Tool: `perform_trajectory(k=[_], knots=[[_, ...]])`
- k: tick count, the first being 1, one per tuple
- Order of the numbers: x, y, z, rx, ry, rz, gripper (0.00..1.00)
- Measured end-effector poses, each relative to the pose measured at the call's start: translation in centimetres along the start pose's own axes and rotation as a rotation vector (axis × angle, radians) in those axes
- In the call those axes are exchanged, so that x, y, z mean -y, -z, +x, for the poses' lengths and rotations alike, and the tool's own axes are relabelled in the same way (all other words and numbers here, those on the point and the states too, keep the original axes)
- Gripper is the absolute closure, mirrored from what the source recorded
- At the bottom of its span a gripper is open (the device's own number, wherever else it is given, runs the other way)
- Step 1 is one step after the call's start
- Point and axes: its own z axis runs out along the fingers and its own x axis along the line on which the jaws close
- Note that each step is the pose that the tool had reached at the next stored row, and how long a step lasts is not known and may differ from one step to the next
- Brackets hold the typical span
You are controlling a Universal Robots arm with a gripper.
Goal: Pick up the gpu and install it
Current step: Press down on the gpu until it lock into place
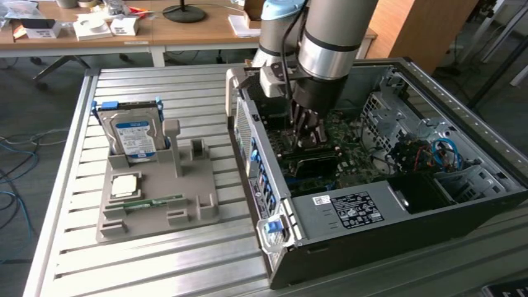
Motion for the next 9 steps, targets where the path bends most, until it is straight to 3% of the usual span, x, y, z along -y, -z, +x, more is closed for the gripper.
perform_trajectory(k=[9], knots=[[1.36, 0.00, 0.0, 0.0019, 0.001, 0.0000, 0.89]])
